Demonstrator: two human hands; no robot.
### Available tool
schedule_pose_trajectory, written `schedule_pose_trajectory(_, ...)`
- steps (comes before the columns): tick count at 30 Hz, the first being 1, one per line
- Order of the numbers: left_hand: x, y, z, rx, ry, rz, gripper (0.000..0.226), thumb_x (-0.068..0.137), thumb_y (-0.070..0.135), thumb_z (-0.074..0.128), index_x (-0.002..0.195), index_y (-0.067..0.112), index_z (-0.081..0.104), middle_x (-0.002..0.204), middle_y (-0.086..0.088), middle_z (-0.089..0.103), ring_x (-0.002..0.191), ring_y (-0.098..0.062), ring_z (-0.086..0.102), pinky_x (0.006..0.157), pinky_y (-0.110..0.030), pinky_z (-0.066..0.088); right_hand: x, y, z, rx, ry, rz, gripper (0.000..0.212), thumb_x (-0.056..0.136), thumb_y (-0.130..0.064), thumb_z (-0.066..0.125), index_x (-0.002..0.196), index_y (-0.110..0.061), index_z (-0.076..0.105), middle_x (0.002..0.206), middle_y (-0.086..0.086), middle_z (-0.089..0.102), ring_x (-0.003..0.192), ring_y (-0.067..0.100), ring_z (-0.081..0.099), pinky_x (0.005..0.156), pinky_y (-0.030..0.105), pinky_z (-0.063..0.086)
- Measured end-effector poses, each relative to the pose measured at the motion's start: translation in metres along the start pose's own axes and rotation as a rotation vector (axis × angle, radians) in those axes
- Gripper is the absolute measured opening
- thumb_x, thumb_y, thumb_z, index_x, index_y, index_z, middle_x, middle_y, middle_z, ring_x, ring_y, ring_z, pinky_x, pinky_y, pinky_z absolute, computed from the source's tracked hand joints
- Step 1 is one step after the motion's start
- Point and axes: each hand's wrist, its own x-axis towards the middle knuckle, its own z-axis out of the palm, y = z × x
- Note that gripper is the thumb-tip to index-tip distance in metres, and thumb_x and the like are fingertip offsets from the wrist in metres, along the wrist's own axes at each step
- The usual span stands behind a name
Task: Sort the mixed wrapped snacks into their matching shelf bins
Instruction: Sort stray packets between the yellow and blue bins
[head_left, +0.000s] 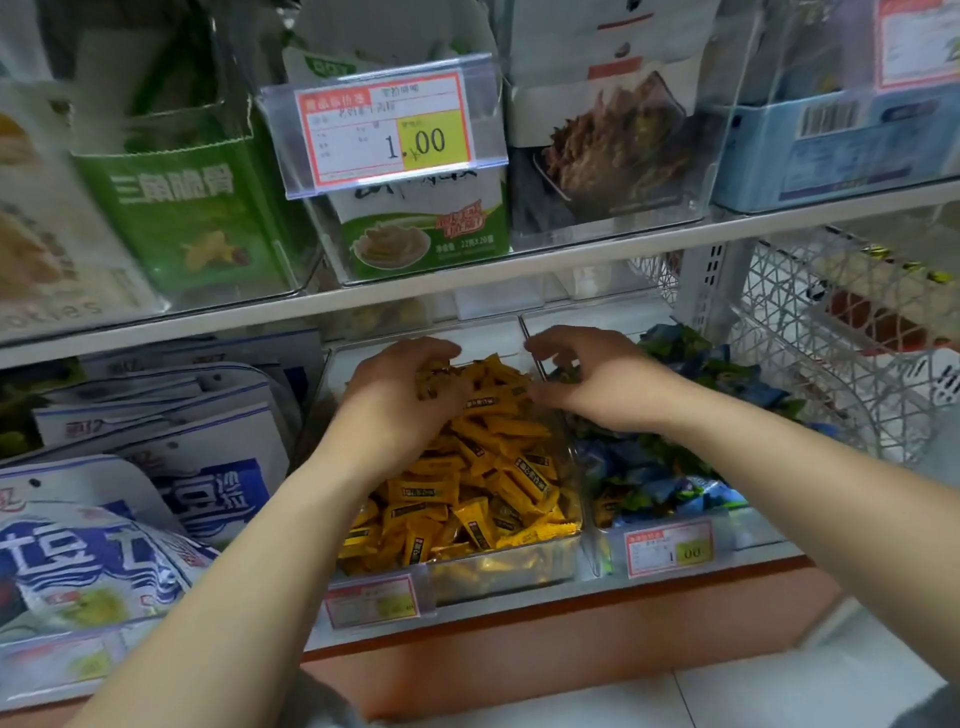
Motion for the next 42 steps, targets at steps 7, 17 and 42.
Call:
schedule_pose_trajectory(7,-0.025,0.042,0.049,0.046,-0.258,0.135,0.054,0.079,0.064,0.062,0.128,0.043,0.053,0.123,0.022,0.059,0.11,0.005,0.051,0.087,-0.014,0.043,-0.053,0.043,-0.027,0.0,-0.148,-0.027,0.008,0.092,-0.034,0.063,0.097,-0.036,0.069,0.088,-0.02,0.073,0.084,-0.007,0.065,0.069,0.007,0.046)
schedule_pose_trajectory(17,-0.025,0.043,0.07,0.069,-0.315,0.059,0.076,0.074,0.071,0.064,0.138,0.039,0.038,0.13,0.013,0.054,0.106,-0.007,0.058,0.084,-0.028,0.053,-0.044,0.069,-0.003,-0.304,-0.781,-0.018,0.045,0.088,-0.053,0.064,0.131,-0.041,0.058,0.125,-0.027,0.057,0.102,-0.007,0.054,0.081,0.006,0.038)
schedule_pose_trajectory(42,-0.016,0.028,0.058,-0.087,-0.48,0.072,0.075,0.076,0.056,0.076,0.139,0.041,0.038,0.111,0.022,0.058,0.099,0.004,0.058,0.086,-0.027,0.053,-0.028,0.103,-0.048,-0.216,-0.009,0.199,0.065,0.076,-0.037,0.082,0.133,-0.028,0.051,0.123,-0.003,0.06,0.103,0.013,0.055,0.074,0.013,0.038)
